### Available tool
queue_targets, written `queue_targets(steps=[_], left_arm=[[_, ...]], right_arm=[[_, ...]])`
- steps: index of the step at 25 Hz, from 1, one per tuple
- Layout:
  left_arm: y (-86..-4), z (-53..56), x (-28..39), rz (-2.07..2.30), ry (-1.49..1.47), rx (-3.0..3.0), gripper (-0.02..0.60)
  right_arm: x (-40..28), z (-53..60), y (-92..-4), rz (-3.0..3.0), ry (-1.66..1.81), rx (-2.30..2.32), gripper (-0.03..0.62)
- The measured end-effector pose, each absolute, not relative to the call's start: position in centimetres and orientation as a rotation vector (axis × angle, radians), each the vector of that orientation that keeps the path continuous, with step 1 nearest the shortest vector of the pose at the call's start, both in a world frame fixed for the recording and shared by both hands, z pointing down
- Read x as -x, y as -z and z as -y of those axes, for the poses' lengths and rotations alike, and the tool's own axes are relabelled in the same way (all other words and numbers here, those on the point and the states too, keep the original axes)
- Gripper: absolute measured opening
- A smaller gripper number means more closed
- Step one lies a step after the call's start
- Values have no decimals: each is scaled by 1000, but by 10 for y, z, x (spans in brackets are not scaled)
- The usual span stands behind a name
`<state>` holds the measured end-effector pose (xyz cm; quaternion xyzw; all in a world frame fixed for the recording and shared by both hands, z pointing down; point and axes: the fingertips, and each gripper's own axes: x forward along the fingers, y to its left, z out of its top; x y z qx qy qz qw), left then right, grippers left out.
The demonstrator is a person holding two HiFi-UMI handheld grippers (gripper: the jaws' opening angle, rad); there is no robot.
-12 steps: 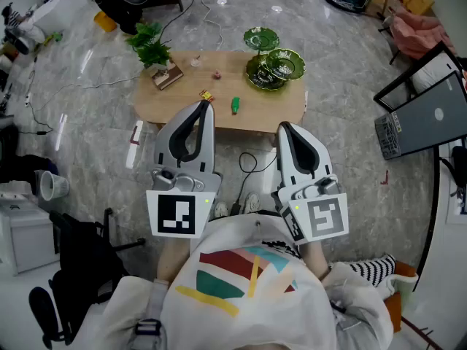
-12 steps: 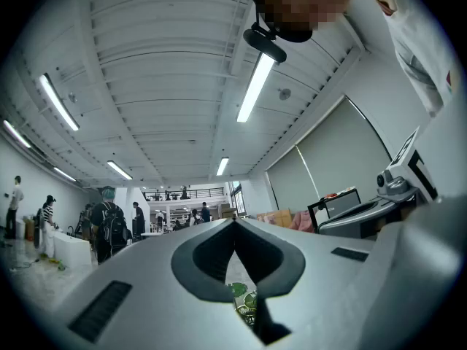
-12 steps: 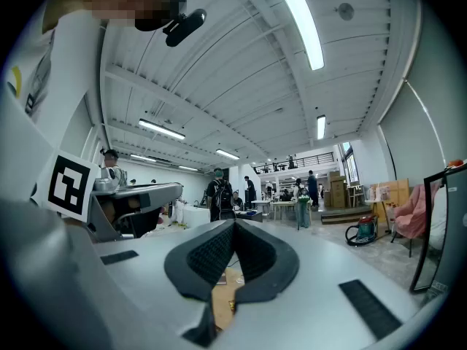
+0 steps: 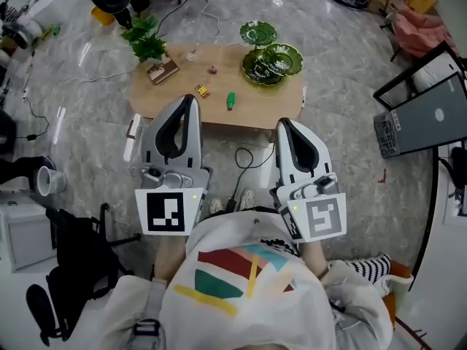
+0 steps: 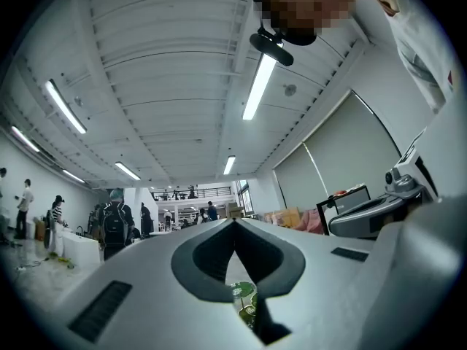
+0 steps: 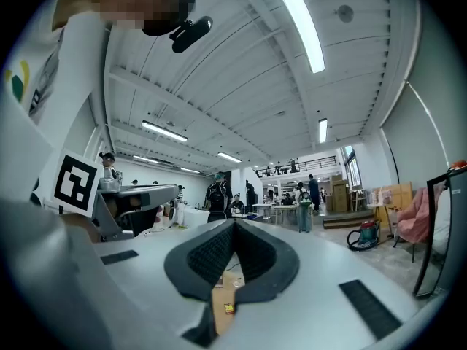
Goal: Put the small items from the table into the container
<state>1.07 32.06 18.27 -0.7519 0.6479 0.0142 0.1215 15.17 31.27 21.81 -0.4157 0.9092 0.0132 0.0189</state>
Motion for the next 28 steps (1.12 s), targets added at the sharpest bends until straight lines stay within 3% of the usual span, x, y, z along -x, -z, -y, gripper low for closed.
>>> queue_targets(steps=[14, 22, 28], left_arm=[[-203, -296, -18, -1957, 13, 2120, 8], [-222, -231, 26, -1992, 9, 2139, 8], [-231, -156, 91, -2003, -9, 2147, 8]], right_arm=[[-162, -292, -242, -2881, 26, 1163, 14], [-142, -236, -251, -2925, 9, 1194, 14], [-80, -159, -256, -2955, 40, 1201, 14]])
